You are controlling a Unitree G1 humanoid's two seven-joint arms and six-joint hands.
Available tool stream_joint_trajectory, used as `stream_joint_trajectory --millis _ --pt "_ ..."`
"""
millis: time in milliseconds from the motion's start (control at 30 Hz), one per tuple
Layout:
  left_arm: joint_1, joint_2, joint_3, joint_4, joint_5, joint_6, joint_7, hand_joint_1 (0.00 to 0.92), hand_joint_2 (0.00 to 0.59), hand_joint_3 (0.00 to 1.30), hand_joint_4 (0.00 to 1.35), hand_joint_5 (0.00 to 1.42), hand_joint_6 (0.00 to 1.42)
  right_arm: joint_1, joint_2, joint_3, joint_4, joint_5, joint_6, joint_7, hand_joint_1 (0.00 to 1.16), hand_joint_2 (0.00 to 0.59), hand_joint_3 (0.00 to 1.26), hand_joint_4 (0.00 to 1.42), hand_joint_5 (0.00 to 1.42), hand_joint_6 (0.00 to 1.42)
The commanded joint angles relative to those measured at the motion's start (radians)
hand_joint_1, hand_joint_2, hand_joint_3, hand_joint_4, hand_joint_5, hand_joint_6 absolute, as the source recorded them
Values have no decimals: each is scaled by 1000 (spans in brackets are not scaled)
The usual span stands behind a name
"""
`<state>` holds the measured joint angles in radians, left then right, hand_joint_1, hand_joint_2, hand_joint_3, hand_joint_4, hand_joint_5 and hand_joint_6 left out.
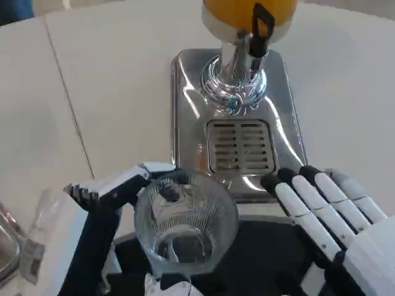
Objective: Grasp the cup under the faucet to collect the drink, then remove the cup.
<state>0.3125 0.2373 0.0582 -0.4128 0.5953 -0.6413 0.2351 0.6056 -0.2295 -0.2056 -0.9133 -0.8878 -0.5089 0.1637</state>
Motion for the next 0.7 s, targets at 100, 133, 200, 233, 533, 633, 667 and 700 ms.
stream_joint_trajectory --millis 100,133,200,233,533,633,667,700 --pt "-15 -18 -17 -5 -11 2 -9 678 64 1167 1179 1422 1424 -6 7 21 -24 -17 19 19 88 566 0 0 0 18" --pt "-14 -19 -15 -3 -12 1 -11 678 64 1166 1179 1422 1424 -7 7 22 -25 -18 21 21 88 566 0 0 0 18" --pt "-12 -19 -12 -1 -14 1 -12 678 64 1164 1179 1422 1424 -7 6 20 -27 -16 25 24 89 566 0 0 0 18" --pt "-12 -19 -11 0 -16 0 -12 678 65 1164 1178 1422 1424 -6 4 18 -29 -14 28 26 89 566 0 0 0 18" --pt "-34 -25 -7 13 -18 12 -11 678 68 1162 1176 1408 1424 -9 9 19 -42 -14 45 35 93 566 0 0 0 18" --pt "-59 -32 -6 29 -15 28 -7 681 71 1162 1176 1408 1424 -7 6 15 -44 -11 49 36 94 566 0 0 0 18" --pt "-71 -35 -8 37 -11 35 -5 682 71 1162 1176 1408 1424 -7 6 14 -44 -10 50 36 94 566 0 0 0 18" --pt "-79 -37 -9 43 -8 40 -3 683 72 1162 1176 1408 1424 -7 6 12 -45 -9 52 36 95 566 0 0 0 18"
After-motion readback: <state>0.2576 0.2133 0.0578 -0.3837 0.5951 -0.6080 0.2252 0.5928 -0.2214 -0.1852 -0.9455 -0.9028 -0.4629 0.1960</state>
